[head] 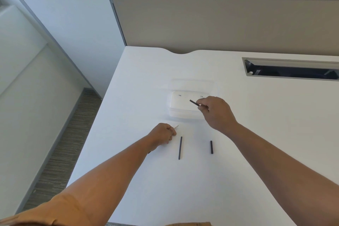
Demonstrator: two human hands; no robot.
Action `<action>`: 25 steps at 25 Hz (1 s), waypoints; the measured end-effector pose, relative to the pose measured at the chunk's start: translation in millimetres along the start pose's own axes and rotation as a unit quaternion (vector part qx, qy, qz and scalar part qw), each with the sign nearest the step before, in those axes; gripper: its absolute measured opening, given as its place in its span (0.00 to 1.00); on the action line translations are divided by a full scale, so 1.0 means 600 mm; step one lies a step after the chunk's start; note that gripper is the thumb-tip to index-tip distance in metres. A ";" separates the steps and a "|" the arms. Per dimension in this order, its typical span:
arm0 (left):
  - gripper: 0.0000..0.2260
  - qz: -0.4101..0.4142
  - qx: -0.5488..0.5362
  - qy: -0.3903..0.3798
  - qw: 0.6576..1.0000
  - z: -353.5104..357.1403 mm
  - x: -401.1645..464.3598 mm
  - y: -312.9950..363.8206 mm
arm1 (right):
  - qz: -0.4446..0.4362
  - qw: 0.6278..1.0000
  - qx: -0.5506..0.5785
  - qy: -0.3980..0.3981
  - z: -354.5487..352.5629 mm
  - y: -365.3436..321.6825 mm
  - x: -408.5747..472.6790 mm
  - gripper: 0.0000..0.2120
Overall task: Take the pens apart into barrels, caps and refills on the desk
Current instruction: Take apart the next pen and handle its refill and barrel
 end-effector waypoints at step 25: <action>0.11 -0.065 -0.085 -0.058 0.993 -0.017 0.032 -0.009 | 0.015 0.990 -0.062 -0.129 0.040 -0.011 0.097 0.13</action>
Point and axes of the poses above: each hand's wrist, its own x-axis towards the middle knuckle, its own z-axis out of the palm, y = z × x, the point moved 2 cm from there along x, towards the middle knuckle, and after that the axes turned 8 degrees about y, right-handed, at the moved point
